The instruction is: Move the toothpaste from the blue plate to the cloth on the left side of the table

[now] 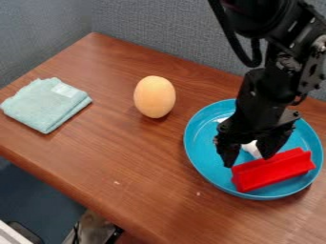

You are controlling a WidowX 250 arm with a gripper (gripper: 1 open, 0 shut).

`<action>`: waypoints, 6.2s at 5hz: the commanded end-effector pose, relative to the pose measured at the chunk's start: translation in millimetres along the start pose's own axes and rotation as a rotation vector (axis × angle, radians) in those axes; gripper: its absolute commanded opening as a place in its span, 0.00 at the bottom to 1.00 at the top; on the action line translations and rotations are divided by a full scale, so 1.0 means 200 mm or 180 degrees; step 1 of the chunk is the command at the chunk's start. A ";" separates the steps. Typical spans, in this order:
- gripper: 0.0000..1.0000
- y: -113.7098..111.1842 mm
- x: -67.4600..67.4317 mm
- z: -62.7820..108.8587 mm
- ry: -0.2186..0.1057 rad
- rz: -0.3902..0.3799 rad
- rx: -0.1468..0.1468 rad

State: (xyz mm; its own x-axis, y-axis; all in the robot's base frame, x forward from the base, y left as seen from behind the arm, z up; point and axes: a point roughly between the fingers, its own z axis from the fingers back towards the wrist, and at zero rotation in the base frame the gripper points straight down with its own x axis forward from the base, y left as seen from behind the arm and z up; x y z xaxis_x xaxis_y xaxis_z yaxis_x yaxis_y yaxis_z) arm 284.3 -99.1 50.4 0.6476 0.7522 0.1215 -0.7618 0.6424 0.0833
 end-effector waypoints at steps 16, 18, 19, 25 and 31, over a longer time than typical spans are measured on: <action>0.00 -0.03 0.09 0.10 0.0110 0.0089 -0.0107; 0.00 0.10 0.27 0.32 0.0241 0.0386 -0.0245; 0.00 0.20 0.40 0.39 0.0345 0.0564 -0.0268; 0.00 0.73 0.76 0.18 0.0277 0.1171 -0.0072; 1.00 0.68 0.79 0.06 0.0210 0.1155 0.0080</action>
State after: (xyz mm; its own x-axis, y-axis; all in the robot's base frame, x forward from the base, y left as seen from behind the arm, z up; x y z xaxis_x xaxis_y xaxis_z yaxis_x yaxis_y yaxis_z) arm 278.8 105.6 88.2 0.3189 0.9456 0.0640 -0.9463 0.3138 0.0783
